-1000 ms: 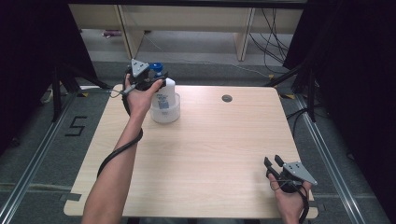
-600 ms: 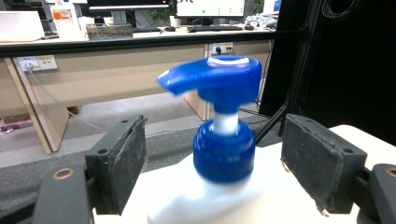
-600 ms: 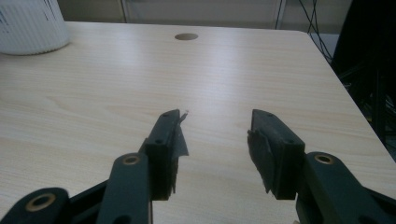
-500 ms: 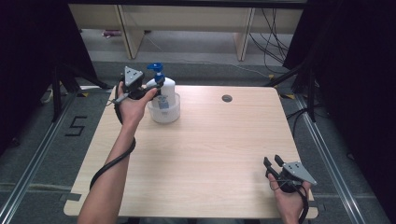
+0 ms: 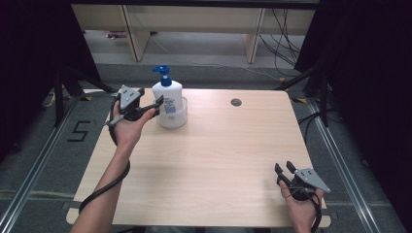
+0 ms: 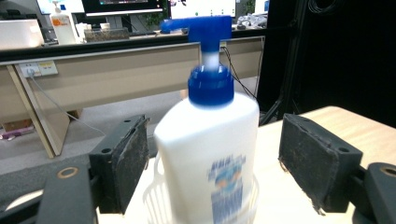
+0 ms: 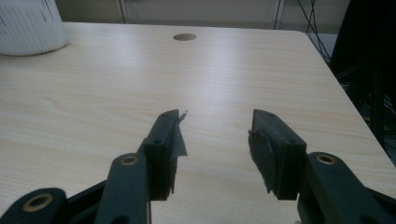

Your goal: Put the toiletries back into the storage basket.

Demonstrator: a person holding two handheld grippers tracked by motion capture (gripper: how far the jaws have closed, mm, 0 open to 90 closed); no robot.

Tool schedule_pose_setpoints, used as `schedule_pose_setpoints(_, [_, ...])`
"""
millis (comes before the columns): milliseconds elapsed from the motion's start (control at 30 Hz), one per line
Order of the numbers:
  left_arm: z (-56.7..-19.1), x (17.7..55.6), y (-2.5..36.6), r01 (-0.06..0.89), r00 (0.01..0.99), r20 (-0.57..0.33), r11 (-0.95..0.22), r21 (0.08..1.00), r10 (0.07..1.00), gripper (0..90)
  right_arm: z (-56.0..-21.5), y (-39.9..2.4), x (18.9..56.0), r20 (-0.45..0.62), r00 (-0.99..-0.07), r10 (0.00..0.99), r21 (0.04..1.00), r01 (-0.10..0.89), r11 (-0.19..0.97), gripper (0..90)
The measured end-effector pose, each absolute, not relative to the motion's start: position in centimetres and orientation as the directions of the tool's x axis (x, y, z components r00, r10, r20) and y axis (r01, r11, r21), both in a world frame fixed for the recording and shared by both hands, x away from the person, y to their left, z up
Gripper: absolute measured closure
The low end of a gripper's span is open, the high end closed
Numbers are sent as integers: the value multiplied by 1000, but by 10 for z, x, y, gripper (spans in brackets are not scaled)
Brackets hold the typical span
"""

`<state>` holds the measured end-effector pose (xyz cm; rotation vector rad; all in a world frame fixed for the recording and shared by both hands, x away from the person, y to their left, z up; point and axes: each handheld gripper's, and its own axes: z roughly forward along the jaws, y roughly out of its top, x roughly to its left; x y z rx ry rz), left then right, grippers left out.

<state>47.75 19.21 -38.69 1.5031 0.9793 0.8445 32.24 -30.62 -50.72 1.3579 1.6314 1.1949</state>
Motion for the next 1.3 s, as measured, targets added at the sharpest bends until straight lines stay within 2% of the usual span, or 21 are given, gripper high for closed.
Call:
schedule_pose_setpoints(167, [-404,459,208,145,404,24,-90,985,914,240,-506,-306,321,37,-205,978,936,350,39,529])
schedule_pose_setpoints(200, [-407,455,211,149,408,22,-90,985,913,241,-506,-304,320,62,-188,980,930,368,12,529])
schedule_pose_setpoints(233, [-411,450,214,149,414,29,-99,984,910,244,-507,-307,322,17,-203,979,938,343,54,529])
schedule_pose_setpoints(367, [-429,430,225,154,426,50,-127,980,903,248,-507,-305,321,31,-195,980,936,350,40,527])
schedule_pose_setpoints(467, [-446,416,232,174,437,35,-123,977,899,249,-507,-306,322,22,-204,979,938,344,51,527])
schedule_pose_setpoints(567, [-463,403,238,189,434,35,-129,974,900,252,-507,-303,322,56,-219,974,936,350,25,525])
schedule_pose_setpoints(633, [-474,396,241,200,435,26,-124,972,900,252,-507,-305,322,7,-205,979,938,340,65,525])
schedule_pose_setpoints(733, [-488,385,243,218,429,17,-122,968,903,252,-507,-301,321,50,-199,979,927,375,29,525])
schedule_pose_setpoints(767, [-491,383,244,221,427,15,-120,968,904,252,-507,-303,322,3,-204,979,930,360,72,525])
schedule_pose_setpoints(1133, [-514,374,246,232,416,21,-129,964,909,253,-509,-302,323,37,-222,974,935,351,44,523])
schedule_pose_setpoints(1233, [-516,374,245,239,419,22,-133,962,908,251,-507,-303,322,6,-216,976,927,367,75,522])
schedule_pose_setpoints(1300, [-517,373,244,243,419,25,-138,960,908,250,-508,-301,320,49,-198,979,923,385,31,520])
